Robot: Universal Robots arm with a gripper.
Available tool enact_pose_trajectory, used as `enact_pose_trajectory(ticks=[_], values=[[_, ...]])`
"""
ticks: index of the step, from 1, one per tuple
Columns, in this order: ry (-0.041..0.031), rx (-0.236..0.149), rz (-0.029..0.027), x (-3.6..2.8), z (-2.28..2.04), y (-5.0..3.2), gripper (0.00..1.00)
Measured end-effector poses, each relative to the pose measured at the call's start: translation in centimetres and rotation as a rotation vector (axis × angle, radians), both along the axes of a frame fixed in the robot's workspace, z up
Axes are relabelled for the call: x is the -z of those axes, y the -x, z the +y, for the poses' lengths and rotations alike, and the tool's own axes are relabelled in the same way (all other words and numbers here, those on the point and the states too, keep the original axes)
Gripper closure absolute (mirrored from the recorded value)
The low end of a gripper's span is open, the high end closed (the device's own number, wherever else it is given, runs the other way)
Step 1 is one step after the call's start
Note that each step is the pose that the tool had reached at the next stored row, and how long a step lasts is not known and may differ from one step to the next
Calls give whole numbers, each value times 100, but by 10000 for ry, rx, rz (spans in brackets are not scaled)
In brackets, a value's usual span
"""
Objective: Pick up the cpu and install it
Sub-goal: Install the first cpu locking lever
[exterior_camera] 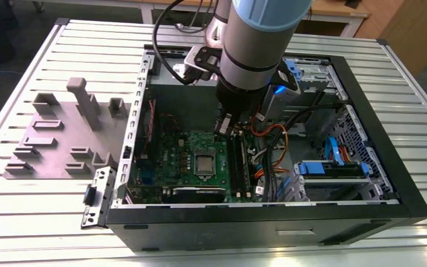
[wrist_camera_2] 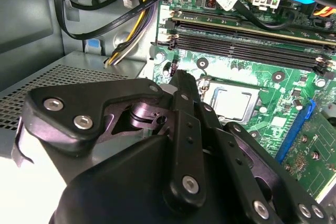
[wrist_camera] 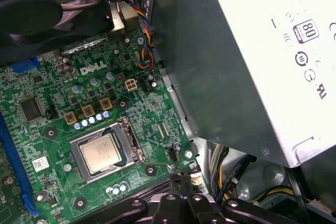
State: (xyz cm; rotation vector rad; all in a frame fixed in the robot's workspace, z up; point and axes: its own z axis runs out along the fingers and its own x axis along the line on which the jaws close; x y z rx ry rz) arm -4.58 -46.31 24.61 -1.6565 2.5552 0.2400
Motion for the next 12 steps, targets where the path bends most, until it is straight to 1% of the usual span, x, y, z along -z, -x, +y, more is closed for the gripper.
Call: enact_pose_trajectory(ticks=[2,4,8,10,12], values=[[-9,-1,-1,1,-1,0,89],[-58,-19,-1,2,-1,0,89],[-249,-25,-2,10,4,0,89],[-316,-25,-2,21,10,0,89],[-361,-26,-1,32,16,-1,89]])
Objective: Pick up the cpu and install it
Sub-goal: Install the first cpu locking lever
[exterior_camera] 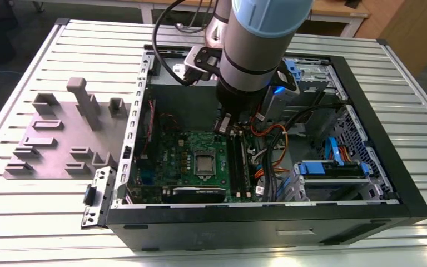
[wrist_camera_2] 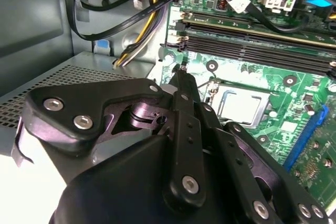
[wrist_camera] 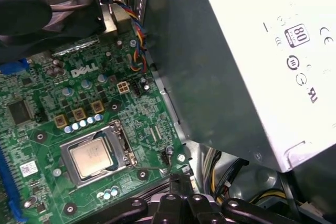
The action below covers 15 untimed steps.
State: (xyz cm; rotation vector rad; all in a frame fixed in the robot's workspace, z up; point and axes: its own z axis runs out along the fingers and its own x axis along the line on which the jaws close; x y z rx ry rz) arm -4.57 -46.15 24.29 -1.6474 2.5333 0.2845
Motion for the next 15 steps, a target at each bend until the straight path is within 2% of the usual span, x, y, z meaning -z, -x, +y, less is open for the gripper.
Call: enact_pose_trajectory(ticks=[6,15], values=[[-85,2,0,35,9,1,89],[-96,-45,0,49,10,28,89]])
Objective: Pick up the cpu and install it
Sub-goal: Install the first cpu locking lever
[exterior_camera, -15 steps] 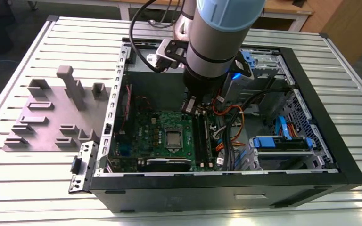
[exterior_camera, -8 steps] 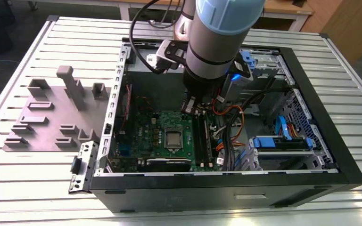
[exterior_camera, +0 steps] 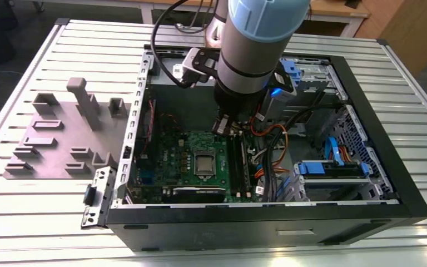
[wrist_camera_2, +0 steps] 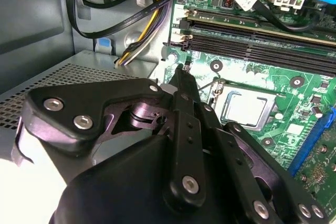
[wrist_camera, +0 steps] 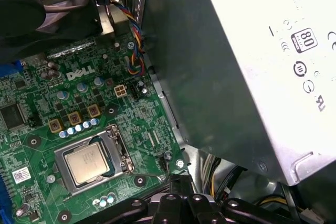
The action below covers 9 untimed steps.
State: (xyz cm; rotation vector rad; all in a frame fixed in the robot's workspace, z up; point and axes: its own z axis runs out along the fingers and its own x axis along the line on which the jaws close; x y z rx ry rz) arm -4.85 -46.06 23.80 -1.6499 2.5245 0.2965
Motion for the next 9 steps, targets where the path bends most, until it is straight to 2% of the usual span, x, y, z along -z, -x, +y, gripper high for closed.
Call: enact_pose_trajectory(ticks=[9], values=[[2,-2,1,-9,-28,3,89]])
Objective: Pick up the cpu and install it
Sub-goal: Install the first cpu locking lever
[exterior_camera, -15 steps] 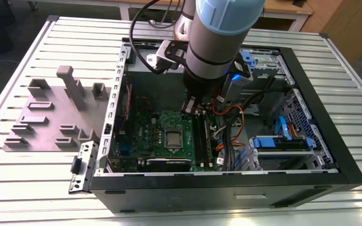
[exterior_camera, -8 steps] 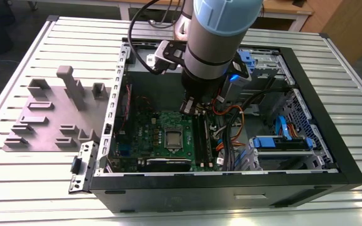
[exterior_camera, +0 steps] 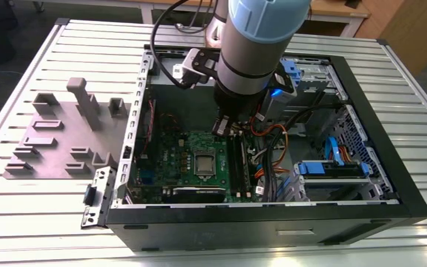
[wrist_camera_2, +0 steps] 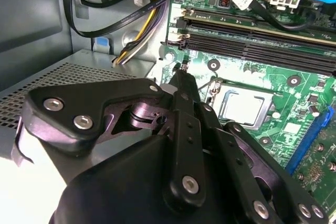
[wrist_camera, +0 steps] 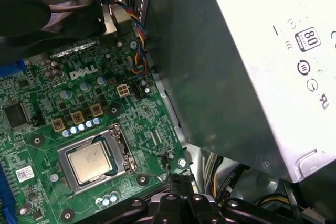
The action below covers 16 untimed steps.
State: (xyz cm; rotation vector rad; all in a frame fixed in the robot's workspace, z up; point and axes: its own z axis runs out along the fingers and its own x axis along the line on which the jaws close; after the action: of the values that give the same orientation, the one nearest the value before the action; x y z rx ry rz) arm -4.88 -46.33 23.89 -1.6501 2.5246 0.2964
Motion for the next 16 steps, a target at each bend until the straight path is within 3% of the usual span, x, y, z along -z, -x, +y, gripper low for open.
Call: enact_pose_trajectory(ticks=[6,16], values=[[15,-2,-1,-16,-11,22,89],[51,-18,-1,-21,-78,37,89]])
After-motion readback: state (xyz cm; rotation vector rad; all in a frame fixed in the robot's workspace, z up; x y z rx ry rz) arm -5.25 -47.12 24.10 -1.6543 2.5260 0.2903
